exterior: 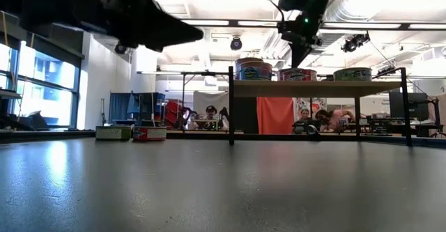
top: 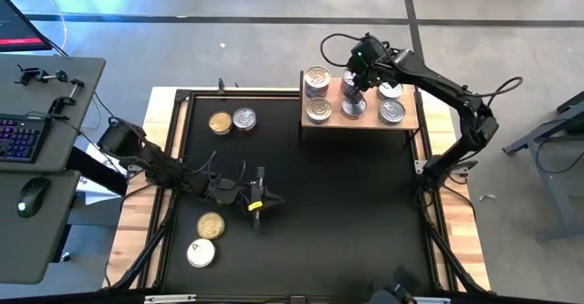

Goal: Stack canned seafood by type on shelf
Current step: Stack the green tuna can on top of the other green tuna can on the shelf

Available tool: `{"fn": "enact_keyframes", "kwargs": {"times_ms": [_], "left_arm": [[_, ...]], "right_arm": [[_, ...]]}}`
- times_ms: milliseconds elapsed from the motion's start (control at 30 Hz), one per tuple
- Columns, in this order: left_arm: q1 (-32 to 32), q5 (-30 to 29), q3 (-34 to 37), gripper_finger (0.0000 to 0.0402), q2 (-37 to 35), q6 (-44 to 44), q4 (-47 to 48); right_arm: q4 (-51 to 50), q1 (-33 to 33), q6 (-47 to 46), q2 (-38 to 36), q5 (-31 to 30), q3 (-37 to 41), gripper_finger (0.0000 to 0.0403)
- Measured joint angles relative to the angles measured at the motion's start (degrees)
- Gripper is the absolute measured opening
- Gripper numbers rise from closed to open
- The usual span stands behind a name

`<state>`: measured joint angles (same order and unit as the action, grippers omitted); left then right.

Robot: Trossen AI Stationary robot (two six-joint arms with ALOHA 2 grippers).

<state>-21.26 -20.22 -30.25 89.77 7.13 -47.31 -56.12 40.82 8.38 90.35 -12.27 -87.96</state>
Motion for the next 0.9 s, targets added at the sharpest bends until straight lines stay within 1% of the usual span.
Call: {"fn": "enact_keyframes", "kwargs": {"times_ms": [100, 200, 300, 400, 533, 600, 733, 800, 900], "left_arm": [[-0.96, -0.05, 0.0, 0.0003, -2.64, -0.7, 1.62], [-2.37, -2.17, 0.01, 0.0003, -6.45, -1.04, 5.95], [-4.71, -8.2, 0.01, 0.0003, -11.42, -1.26, 12.54], [-8.07, -17.25, 0.01, 0.0003, -16.78, -3.19, 20.76], [-12.41, -28.84, 0.01, 0.0003, -23.39, -6.94, 31.58], [-14.04, -31.8, 0.01, 0.0003, -25.99, -8.57, 37.08], [-15.9, -31.9, 0.01, 0.0003, -28.89, -11.4, 44.69], [-16.11, -31.77, 0.01, 0.0003, -29.07, -14.59, 46.12], [-15.89, -31.42, 0.01, 0.0003, -29.05, -17.45, 47.22]], "right_arm": [[0.02, -1.48, -0.67, -0.28, -2.05, -1.52, 0.0016], [1.87, -3.49, -1.05, -2.31, -3.68, -2.73, 0.0016], [5.6, -6.63, -3.83, -5.89, -3.82, -1.98, 0.0016], [8.85, -12.88, -5.12, -9.35, -3.78, 2.1, 0.0016], [14.51, -25.68, -7.37, -14.33, -3.83, 11.96, 0.0016], [19.75, -32.95, -10.29, -16.51, -4.41, 18.58, 0.0016], [34.81, -47.61, -15.95, -17.8, -7.36, 32.25, 0.0016], [44.72, -54.23, -17.31, -17.06, -8.59, 39.01, 0.0016], [60.45, -62.15, -17.48, -14.6, -8.98, 48.42, 0.0016]]}}
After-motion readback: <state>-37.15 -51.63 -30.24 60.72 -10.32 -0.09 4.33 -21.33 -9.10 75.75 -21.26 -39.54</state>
